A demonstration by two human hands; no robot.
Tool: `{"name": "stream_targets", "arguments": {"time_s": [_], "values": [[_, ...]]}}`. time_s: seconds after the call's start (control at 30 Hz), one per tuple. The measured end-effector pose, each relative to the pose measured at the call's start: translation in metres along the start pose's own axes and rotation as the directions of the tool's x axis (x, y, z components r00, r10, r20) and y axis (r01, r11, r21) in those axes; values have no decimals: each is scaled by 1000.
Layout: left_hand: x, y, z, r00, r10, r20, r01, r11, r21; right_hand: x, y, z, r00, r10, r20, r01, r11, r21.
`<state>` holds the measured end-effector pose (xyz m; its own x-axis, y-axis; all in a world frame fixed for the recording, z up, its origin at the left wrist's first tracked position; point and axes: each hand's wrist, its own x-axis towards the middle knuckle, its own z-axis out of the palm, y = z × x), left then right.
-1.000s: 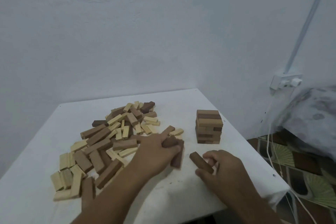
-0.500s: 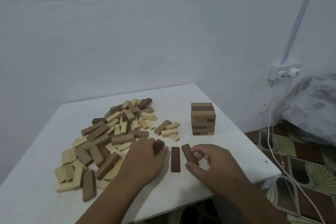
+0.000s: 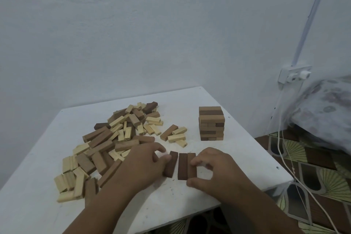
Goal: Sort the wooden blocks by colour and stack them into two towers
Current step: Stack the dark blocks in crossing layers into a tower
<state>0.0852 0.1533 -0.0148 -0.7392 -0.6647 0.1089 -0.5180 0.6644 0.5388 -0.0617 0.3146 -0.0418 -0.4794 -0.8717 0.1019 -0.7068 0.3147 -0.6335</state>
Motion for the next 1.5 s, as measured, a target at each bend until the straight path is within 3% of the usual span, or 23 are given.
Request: {"name": "stream_targets", "arguments": {"time_s": [0.07,0.2,0.27,0.63,0.83,1.03,1.23,1.5], "values": [[3,-6,-5,997,81,-6,-81,997,2,5,1,-1,999,-11,50,10,999,30],[4,-8,-13,939,208,275,-168,973,-161,13,1,-4,995,-15,99,7,997,75],[6,-4,-10,912,239,334,-176,962,-207,17,0,-5,994,-16,108,8,997,74],[15,-1,11,946,293,140,-225,902,-369,20,5,-13,997,-77,33,72,988,137],[36,25,0,922,386,-11,-360,850,-385,26,1,-49,981,-153,-115,172,969,179],[71,56,-4,906,418,-66,-408,823,-395,42,13,-71,922,-207,-328,310,901,303],[101,71,5,911,406,-80,-406,841,-358,57,32,-71,844,-130,-520,346,874,342],[124,70,25,930,365,-47,-358,866,-349,70,47,-60,844,71,-532,201,876,437]]}}
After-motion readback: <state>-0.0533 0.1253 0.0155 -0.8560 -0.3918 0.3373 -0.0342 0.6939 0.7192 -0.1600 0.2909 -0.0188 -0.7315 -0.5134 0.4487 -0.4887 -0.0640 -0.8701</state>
